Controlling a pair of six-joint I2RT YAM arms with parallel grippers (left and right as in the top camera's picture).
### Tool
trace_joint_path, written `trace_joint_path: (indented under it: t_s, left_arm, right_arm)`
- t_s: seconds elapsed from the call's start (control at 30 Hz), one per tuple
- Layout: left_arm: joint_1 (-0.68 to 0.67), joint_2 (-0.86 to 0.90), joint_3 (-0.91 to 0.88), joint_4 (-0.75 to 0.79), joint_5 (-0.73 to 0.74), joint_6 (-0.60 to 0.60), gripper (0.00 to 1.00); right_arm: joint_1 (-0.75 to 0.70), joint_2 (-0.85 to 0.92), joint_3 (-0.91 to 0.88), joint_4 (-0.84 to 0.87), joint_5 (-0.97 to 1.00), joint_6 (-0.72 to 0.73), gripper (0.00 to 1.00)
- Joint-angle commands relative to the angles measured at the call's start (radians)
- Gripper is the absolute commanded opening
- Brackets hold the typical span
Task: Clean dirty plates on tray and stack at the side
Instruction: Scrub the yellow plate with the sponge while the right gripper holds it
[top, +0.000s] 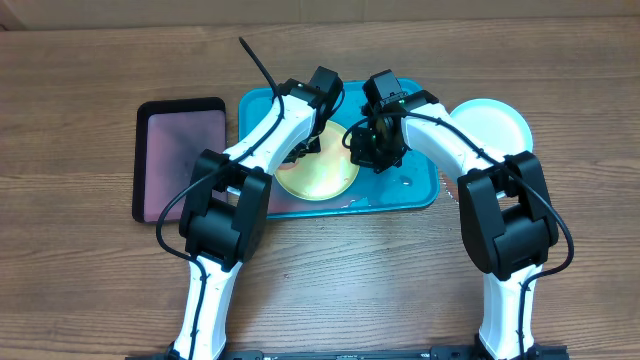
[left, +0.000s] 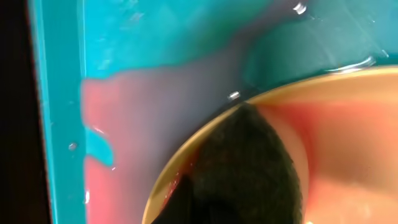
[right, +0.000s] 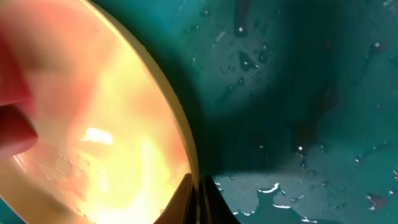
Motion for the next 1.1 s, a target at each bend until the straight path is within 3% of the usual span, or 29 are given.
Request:
trace_joint_path:
  t_s: [0.0, 0.07, 0.17, 0.4, 0.53, 0.63, 0.73, 0.83, 0.93, 1.07]
  left_arm:
    - [0.023, 0.038, -0.022, 0.001, 0.283, 0.263, 0.04]
    - [0.023, 0.038, -0.022, -0.011, 0.599, 0.498, 0.04]
    - [0.023, 0.038, -0.022, -0.026, 0.825, 0.644, 0.04]
    - [0.023, 0.038, -0.022, 0.039, 0.885, 0.657, 0.04]
    - [0.023, 0.038, -0.022, 0.102, 0.870, 0.582, 0.04]
    - [0.023, 0.038, -0.022, 0.153, 0.702, 0.410, 0.04]
    - [0.023, 0.038, -0.022, 0.147, 0.320, 0.090, 0.04]
    - [0.023, 0.038, -0.022, 0.082, 0.049, -0.102, 0.04]
    - [0.023, 0.038, -0.022, 0.004, -0.109, -0.198, 0.04]
    - [0.023, 0.038, -0.022, -0.069, -0.208, -0.244, 0.04]
  right_arm:
    - [-0.009, 0.015, -0.003, -0.012, 0.026, -0.007, 0.04]
    - [-0.009, 0.015, -0.003, -0.011, 0.026, -0.007, 0.04]
    - [-0.008, 0.015, -0.003, -0.012, 0.026, -0.006, 0.04]
    - [-0.008, 0.015, -0.003, -0.013, 0.026, -0.006, 0.04]
    - [-0.008, 0.015, -0.003, -0.013, 0.026, -0.006, 0.04]
    - [-0.009, 0.015, -0.003, -0.014, 0.026, -0.006, 0.04]
    - [-0.008, 0.015, -0.003, -0.017, 0.026, -0.006, 0.04]
    - [-0.008, 0.015, -0.003, -0.017, 0.026, -0.006, 0.04]
    - [-0.008, 0.015, -0.003, -0.017, 0.026, -0.006, 0.04]
    - [-0.008, 0.015, -0.003, -0.015, 0.026, -0.006, 0.04]
